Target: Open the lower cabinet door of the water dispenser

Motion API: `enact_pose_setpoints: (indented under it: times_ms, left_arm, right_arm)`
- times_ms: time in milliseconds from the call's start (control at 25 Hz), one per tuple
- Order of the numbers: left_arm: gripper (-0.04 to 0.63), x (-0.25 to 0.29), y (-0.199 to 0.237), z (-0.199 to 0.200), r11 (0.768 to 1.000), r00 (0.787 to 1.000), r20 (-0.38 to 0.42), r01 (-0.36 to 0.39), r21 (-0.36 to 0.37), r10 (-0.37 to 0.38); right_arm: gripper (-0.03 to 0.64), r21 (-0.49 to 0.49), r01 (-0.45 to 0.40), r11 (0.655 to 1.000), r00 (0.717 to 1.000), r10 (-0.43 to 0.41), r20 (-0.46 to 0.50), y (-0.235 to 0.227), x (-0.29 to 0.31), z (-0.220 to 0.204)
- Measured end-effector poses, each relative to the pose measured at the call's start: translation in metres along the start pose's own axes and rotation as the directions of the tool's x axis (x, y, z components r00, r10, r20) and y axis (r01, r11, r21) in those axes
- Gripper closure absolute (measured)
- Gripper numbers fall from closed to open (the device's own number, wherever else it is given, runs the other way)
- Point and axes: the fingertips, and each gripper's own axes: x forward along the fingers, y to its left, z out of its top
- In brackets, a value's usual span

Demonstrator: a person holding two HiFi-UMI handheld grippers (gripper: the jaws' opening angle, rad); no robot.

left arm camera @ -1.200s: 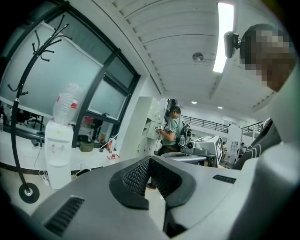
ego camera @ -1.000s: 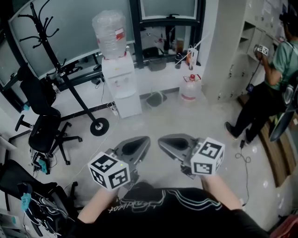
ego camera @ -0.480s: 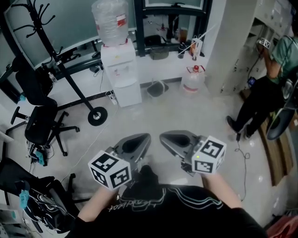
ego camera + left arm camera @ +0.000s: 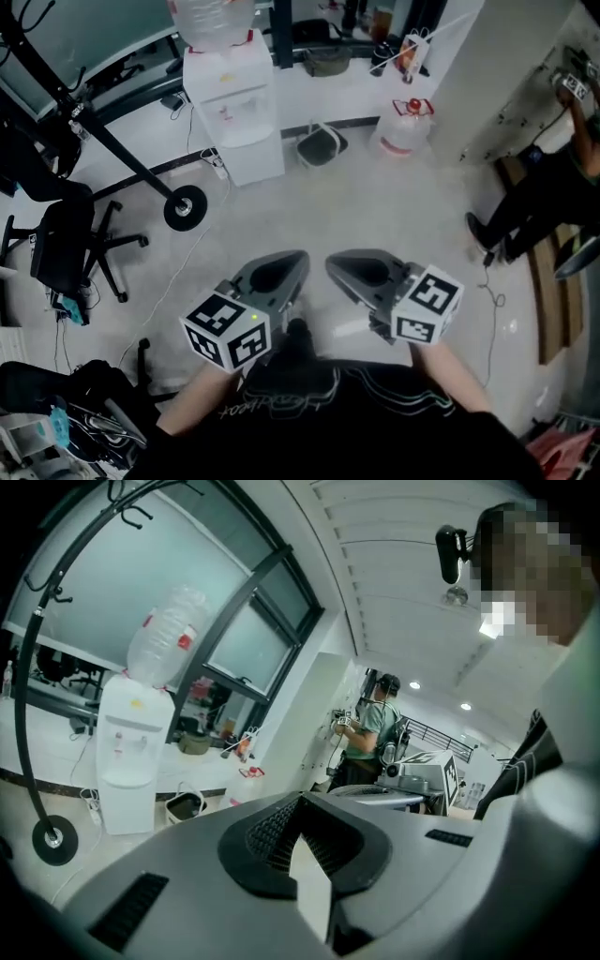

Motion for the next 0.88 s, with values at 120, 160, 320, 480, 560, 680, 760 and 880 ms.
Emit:
enact_pose_setpoints:
  times_ms: [120,160,320,480,560,680,760,880]
  left_arm:
    - [0.595,0.025,0.051,0.011,1.0,1.0,-0.018,-0.011,-0.018,0.011]
    - [0.595,0.033,0.067,0.014,1.0,1.0,-0.023,-0.016,-0.024,0.016]
    - [0.595,0.061,0.121,0.019,0.998,0.998,-0.05,-0.028,-0.056,0.025]
    - [0.595,0.086,0.157,0.018,0.997,0.996,-0.082,-0.049,-0.064,0.043]
    - [0.595,0.098,0.173,0.013,0.994,0.993,-0.096,-0.069,-0.082,0.061]
    - [0.595,0.12,0.193,0.004,0.988,0.99,-0.119,-0.094,-0.123,0.079]
    - [0.595,0.138,0.207,-0.004,0.982,0.986,-0.138,-0.116,-0.146,0.096]
    - [0.595,0.17,0.228,-0.013,0.972,0.979,-0.155,-0.159,-0.17,0.133]
  right_arm:
    - [0.604,0.022,0.01,1.0,1.0,-0.009,-0.03,-0.045,0.033,0.003]
    - [0.604,0.028,0.013,1.0,0.999,-0.012,-0.032,-0.06,0.043,0.005]
    - [0.604,0.056,0.023,0.998,0.999,-0.021,-0.033,-0.107,0.077,0.014]
    - [0.604,0.051,0.041,0.998,0.999,-0.039,-0.032,-0.139,0.097,0.019]
    - [0.604,0.054,0.045,0.998,0.998,-0.043,-0.04,-0.154,0.104,0.016]
    - [0.604,0.07,0.043,0.997,0.998,-0.039,-0.058,-0.182,0.112,0.007]
    - [0.604,0.097,0.035,0.995,0.997,-0.028,-0.065,-0.205,0.118,-0.001]
    - [0.604,0.139,0.009,0.99,0.997,0.002,-0.078,-0.245,0.125,-0.013]
